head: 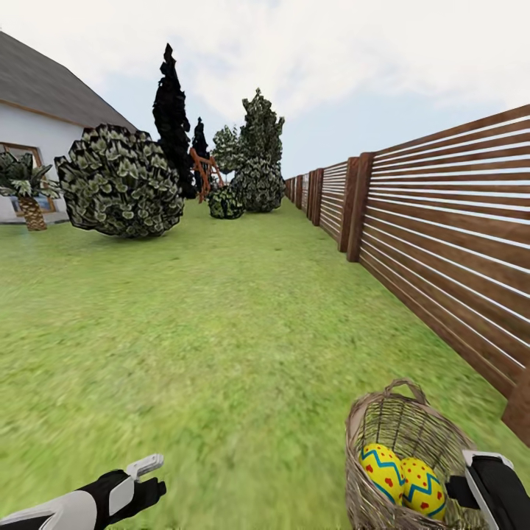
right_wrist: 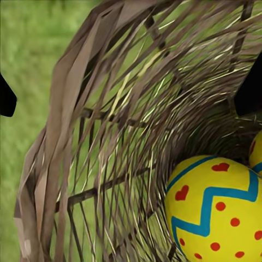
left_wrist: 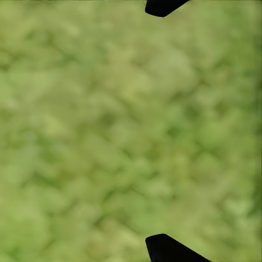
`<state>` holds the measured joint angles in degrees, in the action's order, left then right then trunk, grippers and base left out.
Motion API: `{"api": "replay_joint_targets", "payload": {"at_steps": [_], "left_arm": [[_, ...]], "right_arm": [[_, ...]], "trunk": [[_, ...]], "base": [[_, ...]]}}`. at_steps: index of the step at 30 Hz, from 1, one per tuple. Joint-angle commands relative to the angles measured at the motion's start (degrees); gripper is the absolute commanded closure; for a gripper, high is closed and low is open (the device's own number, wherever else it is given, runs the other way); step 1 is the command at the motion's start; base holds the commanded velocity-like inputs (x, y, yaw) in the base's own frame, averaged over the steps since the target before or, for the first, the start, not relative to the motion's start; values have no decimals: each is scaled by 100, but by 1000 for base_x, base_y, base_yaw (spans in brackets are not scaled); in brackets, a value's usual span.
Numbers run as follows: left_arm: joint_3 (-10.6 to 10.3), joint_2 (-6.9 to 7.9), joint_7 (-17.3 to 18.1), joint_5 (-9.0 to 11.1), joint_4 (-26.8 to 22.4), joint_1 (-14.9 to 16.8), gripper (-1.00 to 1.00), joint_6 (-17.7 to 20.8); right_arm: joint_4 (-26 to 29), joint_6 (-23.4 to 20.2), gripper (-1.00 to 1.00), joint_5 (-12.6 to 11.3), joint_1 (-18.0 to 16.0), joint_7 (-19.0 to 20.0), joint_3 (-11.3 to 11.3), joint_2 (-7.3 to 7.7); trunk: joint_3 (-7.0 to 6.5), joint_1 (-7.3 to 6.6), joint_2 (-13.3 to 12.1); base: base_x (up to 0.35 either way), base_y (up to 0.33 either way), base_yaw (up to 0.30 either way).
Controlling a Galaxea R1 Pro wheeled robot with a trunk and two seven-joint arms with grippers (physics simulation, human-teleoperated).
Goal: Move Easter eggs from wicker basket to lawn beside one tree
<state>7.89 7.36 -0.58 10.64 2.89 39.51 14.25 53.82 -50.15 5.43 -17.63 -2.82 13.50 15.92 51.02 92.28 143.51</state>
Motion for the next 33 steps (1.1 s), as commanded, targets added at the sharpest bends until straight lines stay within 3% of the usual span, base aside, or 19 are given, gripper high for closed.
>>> {"api": "replay_joint_targets", "payload": {"at_steps": [1, 27, 30, 31, 33], "left_arm": [[38, 2, -7, 26, 9, 6, -100, 8], [38, -16, -3, 26, 9, 6, -100, 16], [38, -27, -3, 26, 9, 6, -100, 12], [38, -34, -3, 26, 9, 5, -100, 10], [38, -40, -3, 26, 9, 8, -100, 7]], "right_arm": [[5, -29, -100, 55, -4, 27, 3, -1], [11, -179, -100, 46, -3, 29, 39, 60], [11, -180, -100, 46, -2, 28, 35, 54], [13, -179, 100, 49, -3, 28, 29, 53], [29, -173, 100, 54, -2, 27, 23, 46]], "trunk": [[29, 1, 5], [605, 68, 39], [605, 68, 39], [605, 68, 39], [605, 68, 39]], "base": [[0, 0, 0], [0, 0, 0], [0, 0, 0], [0, 0, 0], [0, 0, 0]]}}
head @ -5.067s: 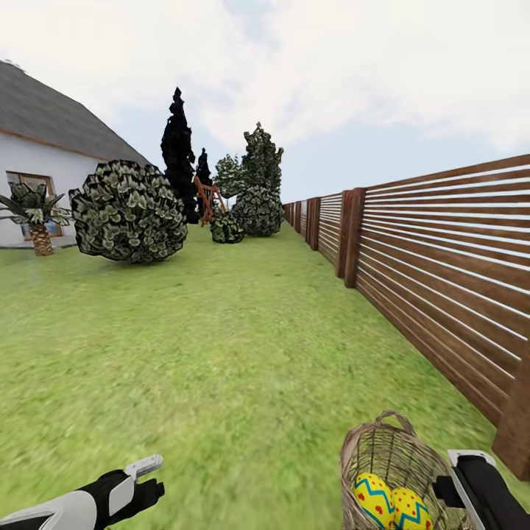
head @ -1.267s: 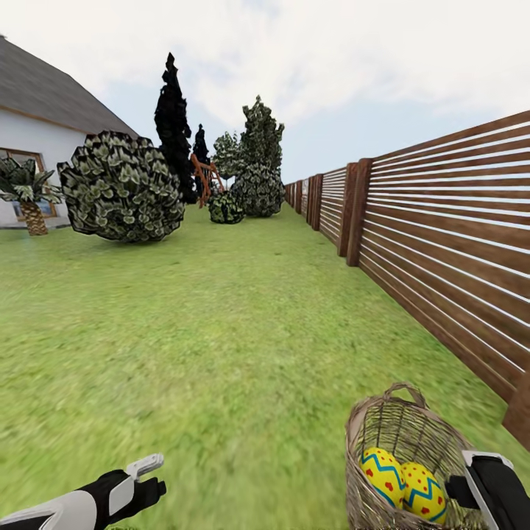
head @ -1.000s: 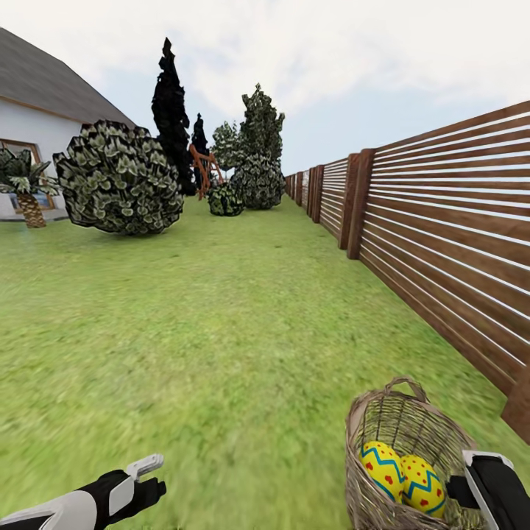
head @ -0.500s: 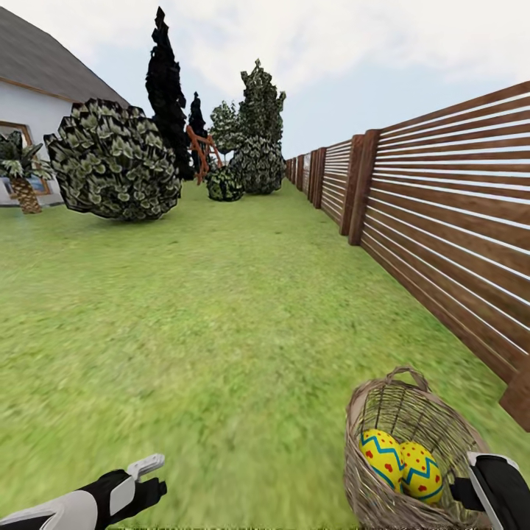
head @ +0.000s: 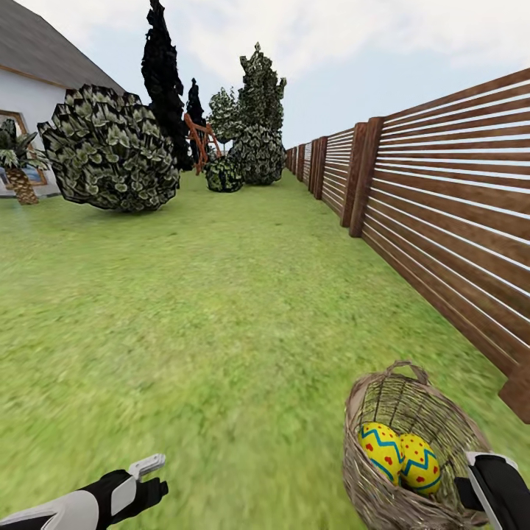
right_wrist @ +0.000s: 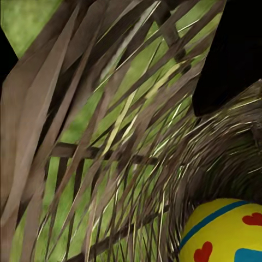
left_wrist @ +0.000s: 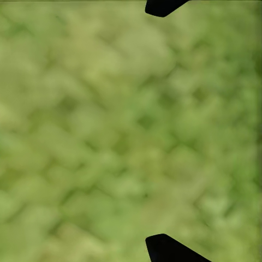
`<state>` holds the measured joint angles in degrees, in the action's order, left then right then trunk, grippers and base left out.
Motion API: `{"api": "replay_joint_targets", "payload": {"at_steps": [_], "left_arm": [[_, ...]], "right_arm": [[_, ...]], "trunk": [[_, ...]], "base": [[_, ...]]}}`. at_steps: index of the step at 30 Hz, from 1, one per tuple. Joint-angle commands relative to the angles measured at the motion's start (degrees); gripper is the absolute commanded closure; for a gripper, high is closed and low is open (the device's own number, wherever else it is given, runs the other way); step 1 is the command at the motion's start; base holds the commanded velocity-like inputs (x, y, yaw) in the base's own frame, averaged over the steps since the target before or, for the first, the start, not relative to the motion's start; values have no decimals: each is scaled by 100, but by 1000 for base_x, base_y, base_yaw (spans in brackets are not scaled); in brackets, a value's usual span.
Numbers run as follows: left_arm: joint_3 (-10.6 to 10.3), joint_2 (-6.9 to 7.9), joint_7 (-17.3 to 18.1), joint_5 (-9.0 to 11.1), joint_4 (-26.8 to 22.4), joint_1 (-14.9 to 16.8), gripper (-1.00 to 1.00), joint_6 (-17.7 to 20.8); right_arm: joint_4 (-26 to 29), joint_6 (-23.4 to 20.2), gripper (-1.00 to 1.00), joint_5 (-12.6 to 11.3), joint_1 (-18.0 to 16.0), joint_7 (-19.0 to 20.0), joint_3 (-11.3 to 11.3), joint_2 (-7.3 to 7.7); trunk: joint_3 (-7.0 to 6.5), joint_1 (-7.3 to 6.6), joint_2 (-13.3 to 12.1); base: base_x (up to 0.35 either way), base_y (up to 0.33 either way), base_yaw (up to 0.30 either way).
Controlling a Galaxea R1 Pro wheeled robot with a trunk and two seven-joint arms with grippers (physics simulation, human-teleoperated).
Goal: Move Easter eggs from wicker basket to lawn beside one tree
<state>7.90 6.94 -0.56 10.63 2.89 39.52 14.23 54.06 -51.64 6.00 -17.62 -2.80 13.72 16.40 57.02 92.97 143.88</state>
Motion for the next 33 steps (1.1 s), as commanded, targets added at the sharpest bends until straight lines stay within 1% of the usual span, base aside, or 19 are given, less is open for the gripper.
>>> {"api": "replay_joint_targets", "payload": {"at_steps": [1, 9, 17, 33], "left_arm": [[36, 1, -6, 27, 10, 7, -100, 9], [36, 7, -6, 34, 10, 5, -100, 5], [36, 9, -6, 36, 10, 5, -100, 5], [36, 9, -6, 36, 10, 7, -100, 9]], "right_arm": [[7, -26, 100, -3, -1, 25, 1, -4], [-1, -31, 100, 15, -4, 25, -9, -22], [-45, -31, 100, 18, -4, 25, -36, -73], [-63, -31, 100, 16, -4, 25, -45, -93]], "trunk": [[6, -1, 2], [6, -1, 2], [6, -1, 2], [6, -1, 2]], "base": [[0, 0, 0], [0, 0, 0], [0, 0, 0], [0, 0, 0]]}}
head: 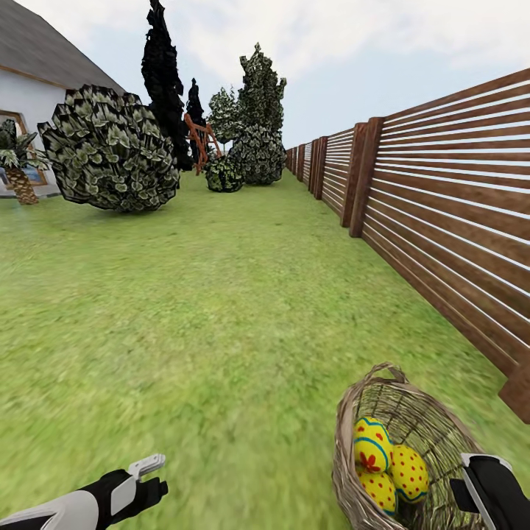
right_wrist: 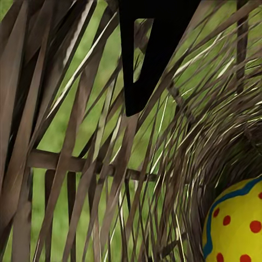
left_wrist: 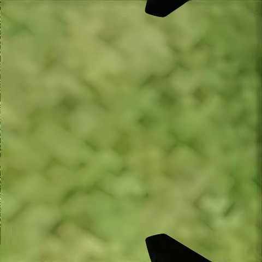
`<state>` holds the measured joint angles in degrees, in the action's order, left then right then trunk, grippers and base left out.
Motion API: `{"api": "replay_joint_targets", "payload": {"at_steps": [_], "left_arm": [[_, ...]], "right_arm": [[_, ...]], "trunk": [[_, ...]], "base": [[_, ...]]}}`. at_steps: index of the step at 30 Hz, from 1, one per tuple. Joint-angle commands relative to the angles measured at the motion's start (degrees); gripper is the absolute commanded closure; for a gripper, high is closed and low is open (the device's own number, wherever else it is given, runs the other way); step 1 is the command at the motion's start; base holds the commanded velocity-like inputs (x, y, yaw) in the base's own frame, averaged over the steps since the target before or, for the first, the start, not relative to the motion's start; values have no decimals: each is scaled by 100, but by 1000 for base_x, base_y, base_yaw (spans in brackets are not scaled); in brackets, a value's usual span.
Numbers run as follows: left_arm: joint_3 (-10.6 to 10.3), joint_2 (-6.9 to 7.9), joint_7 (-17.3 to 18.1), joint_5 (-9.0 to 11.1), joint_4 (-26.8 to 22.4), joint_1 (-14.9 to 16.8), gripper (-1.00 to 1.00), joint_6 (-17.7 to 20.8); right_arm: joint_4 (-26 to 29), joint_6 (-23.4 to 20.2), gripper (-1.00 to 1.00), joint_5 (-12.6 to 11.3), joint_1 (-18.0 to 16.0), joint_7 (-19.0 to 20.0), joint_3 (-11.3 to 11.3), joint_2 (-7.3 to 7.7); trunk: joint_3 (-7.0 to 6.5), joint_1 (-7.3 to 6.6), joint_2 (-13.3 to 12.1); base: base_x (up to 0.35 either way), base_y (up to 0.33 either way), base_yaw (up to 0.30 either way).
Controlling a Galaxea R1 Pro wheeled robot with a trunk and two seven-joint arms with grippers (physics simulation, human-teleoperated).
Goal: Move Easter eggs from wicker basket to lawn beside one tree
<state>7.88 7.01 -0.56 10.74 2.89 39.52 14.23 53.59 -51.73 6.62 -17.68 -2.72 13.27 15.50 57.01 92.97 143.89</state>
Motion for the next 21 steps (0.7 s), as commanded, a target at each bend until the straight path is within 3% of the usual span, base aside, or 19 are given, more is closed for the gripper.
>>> {"api": "replay_joint_targets", "payload": {"at_steps": [1, 13, 21], "left_arm": [[38, 2, -6, 25, 10, 4, -100, 9], [38, -3, -6, 25, 10, 5, -100, 9], [38, 2, -14, 25, 10, 4, -100, 8]], "right_arm": [[-15, -21, 100, -45, 2, 17, 0, -3], [-15, -21, 100, -39, 2, 17, -8, -12], [-24, -13, 100, 14, 3, 12, -8, -167]], "trunk": [[6, -1, 2], [6, -1, 2], [-171, -21, -9]], "base": [[0, 0, 0], [0, 0, 0], [0, 0, 0]]}}
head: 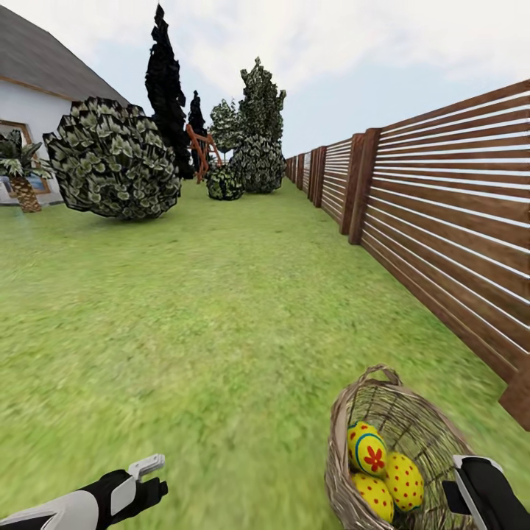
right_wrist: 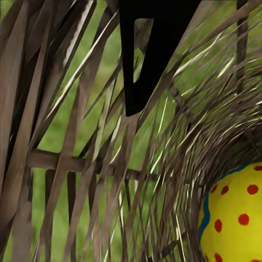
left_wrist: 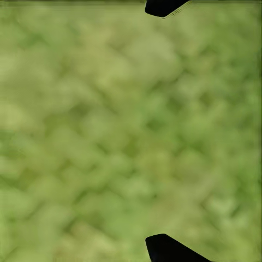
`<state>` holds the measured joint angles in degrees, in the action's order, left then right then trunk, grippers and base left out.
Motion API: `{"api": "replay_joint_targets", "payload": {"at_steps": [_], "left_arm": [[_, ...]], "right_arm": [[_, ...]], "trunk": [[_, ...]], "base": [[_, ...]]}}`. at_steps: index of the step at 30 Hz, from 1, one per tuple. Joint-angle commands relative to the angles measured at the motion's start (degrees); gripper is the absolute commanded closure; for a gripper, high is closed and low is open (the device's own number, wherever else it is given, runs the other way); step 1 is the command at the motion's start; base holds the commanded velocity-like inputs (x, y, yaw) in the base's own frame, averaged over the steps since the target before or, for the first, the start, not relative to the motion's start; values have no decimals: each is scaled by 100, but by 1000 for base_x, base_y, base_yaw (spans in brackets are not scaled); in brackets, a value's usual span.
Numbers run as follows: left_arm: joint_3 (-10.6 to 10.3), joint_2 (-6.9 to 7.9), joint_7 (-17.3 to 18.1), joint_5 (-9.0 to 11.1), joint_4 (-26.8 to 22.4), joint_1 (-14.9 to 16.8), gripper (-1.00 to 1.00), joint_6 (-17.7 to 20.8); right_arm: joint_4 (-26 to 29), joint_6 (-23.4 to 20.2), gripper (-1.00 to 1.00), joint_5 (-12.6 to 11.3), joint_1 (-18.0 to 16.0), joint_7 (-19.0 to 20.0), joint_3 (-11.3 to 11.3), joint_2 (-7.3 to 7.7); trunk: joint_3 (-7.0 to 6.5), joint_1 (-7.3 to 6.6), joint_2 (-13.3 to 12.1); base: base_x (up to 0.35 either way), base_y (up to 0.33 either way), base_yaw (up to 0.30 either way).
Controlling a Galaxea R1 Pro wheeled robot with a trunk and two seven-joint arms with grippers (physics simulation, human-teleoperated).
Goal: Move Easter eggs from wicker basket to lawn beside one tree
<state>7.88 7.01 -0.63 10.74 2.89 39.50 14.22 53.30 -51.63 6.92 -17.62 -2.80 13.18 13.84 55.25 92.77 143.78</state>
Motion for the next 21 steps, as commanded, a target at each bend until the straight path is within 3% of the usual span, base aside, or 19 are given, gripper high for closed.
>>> {"api": "replay_joint_targets", "payload": {"at_steps": [1, 12, 21], "left_arm": [[38, 2, -7, 25, 10, 6, -100, 7], [38, 9, -3, 25, 10, 7, -100, -13], [38, 10, 2, 25, 10, 6, -100, -7]], "right_arm": [[5, -23, 100, -15, -3, 18, -1, -3], [5, -22, 100, -15, -4, 24, 0, 3], [5, -13, 100, -7, -5, 6, 0, 3]], "trunk": [[-17, -4, 1], [-261, -32, -14], [-461, -55, -26]], "base": [[0, 0, 0], [0, 0, 0], [0, 0, 261]]}}
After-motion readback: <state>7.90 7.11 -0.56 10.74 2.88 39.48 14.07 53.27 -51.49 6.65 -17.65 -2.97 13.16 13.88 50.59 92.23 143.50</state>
